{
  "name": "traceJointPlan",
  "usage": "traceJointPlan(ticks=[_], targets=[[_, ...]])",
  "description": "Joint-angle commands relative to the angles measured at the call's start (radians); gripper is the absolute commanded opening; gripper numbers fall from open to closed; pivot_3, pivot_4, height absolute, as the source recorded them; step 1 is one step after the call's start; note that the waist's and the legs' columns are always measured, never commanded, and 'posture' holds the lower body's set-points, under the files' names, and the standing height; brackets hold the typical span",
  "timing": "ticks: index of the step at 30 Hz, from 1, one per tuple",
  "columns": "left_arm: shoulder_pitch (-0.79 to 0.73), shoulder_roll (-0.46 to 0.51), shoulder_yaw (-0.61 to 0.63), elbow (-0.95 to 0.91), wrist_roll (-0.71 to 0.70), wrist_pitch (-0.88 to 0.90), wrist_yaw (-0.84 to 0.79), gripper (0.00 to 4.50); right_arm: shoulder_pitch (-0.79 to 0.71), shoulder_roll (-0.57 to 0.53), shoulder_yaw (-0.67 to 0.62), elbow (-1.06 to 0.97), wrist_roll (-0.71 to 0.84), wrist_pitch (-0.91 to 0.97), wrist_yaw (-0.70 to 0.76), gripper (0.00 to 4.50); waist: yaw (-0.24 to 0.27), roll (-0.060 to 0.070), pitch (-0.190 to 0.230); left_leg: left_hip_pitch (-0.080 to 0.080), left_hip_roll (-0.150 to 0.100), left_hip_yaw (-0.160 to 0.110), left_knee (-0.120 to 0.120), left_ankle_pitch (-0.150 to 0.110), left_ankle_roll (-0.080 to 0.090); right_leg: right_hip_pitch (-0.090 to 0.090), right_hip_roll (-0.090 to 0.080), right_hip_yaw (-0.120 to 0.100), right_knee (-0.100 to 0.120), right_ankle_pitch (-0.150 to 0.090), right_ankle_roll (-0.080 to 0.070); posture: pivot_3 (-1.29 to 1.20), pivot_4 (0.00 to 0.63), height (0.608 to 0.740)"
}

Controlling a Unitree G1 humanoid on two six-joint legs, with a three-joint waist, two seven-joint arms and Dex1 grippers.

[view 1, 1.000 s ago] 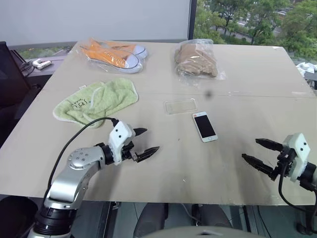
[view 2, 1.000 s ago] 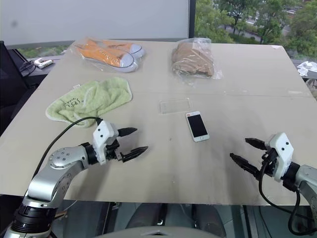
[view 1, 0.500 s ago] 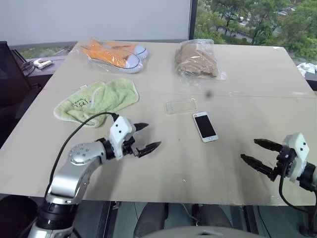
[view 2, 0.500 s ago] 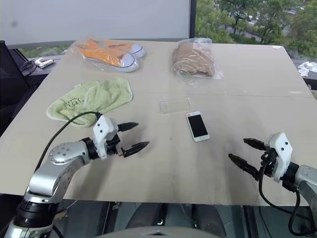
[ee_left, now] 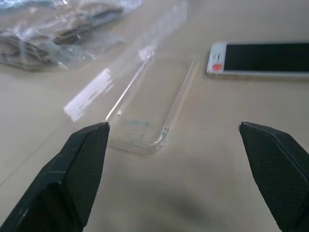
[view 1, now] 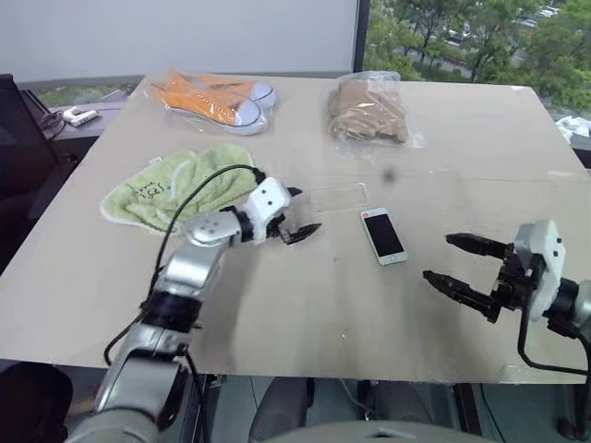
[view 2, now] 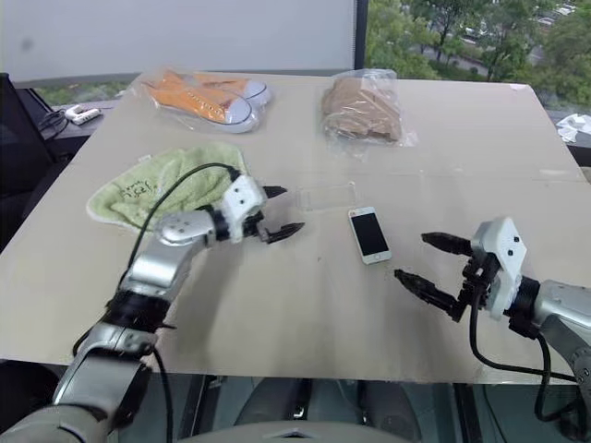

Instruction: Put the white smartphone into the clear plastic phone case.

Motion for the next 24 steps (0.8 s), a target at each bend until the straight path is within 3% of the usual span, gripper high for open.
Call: traceJointPlan(ticks=[1, 5, 13, 16, 19, 20, 21, 24], targets=[[-0.082, -0.042, 0.014, 0.146, 0.011, -0.097, -0.005, 4.48, -0.004, 0.000, -0.029, -0.037, 0.030, 0.006, -0.033, 4.50, -0.002, -0.001, 0.000, -0.001, 0.000, 0.000, 0.000, 0.000, 0.000, 0.000, 0.000, 0.000, 0.000, 0.000, 0.000, 0.00, 0.150, 0.740], [-0.175, -0.090, 0.006, 0.329, 0.050, -0.193, -0.019, 4.48, 0.022, 0.003, -0.036, -0.049, 0.033, 0.004, -0.048, 4.50, 0.000, -0.001, 0.001, -0.003, 0.000, -0.001, 0.002, 0.000, 0.000, -0.001, 0.000, -0.001, 0.000, 0.000, 0.000, 0.00, 0.150, 0.740], [-0.284, -0.116, -0.041, 0.545, 0.119, -0.189, -0.170, 4.48, 0.030, 0.007, -0.026, -0.047, 0.029, -0.011, -0.067, 4.50, -0.005, -0.001, 0.000, -0.001, 0.000, 0.000, 0.002, 0.000, 0.000, -0.001, 0.003, -0.003, 0.001, 0.000, 0.000, 0.00, 0.150, 0.740], [-0.327, -0.120, -0.058, 0.589, 0.127, -0.165, -0.286, 3.71, 0.029, 0.010, -0.016, -0.040, 0.022, -0.017, -0.065, 4.50, -0.003, -0.001, 0.000, -0.002, -0.001, 0.000, 0.003, 0.000, 0.000, 0.000, 0.004, -0.004, 0.001, 0.000, 0.000, 0.00, 0.150, 0.740], [-0.384, -0.110, -0.108, 0.669, 0.197, -0.152, -0.334, 2.41, 0.019, 0.013, -0.003, -0.034, 0.012, -0.022, -0.064, 4.50, -0.004, -0.001, 0.000, -0.002, -0.001, -0.001, 0.003, 0.000, 0.000, 0.000, 0.004, -0.004, 0.001, 0.000, 0.000, 0.00, 0.150, 0.740], [-0.403, -0.108, -0.119, 0.698, 0.219, -0.147, -0.321, 1.71, 0.016, 0.015, 0.000, -0.033, 0.009, -0.025, -0.065, 4.50, -0.007, -0.002, 0.000, -0.002, -0.001, 0.000, 0.003, 0.000, 0.000, 0.000, 0.004, -0.004, 0.001, 0.000, 0.000, 0.00, 0.150, 0.740], [-0.417, -0.108, -0.123, 0.721, 0.234, -0.145, -0.306, 1.57, 0.016, 0.017, 0.001, -0.034, 0.007, -0.027, -0.068, 4.50, -0.007, -0.002, 0.000, -0.002, -0.001, -0.001, 0.003, 0.000, 0.000, 0.000, 0.004, -0.004, 0.001, 0.000, 0.000, 0.00, 0.150, 0.740], [-0.430, -0.110, -0.117, 0.748, 0.241, -0.165, -0.287, 0.56, 0.027, 0.024, -0.001, -0.040, 0.001, -0.031, -0.070, 4.50, -0.013, -0.002, -0.001, 0.000, -0.001, -0.001, 0.003, 0.000, 0.001, 0.001, 0.004, -0.004, 0.002, 0.000, 0.000, 0.00, 0.150, 0.740]])
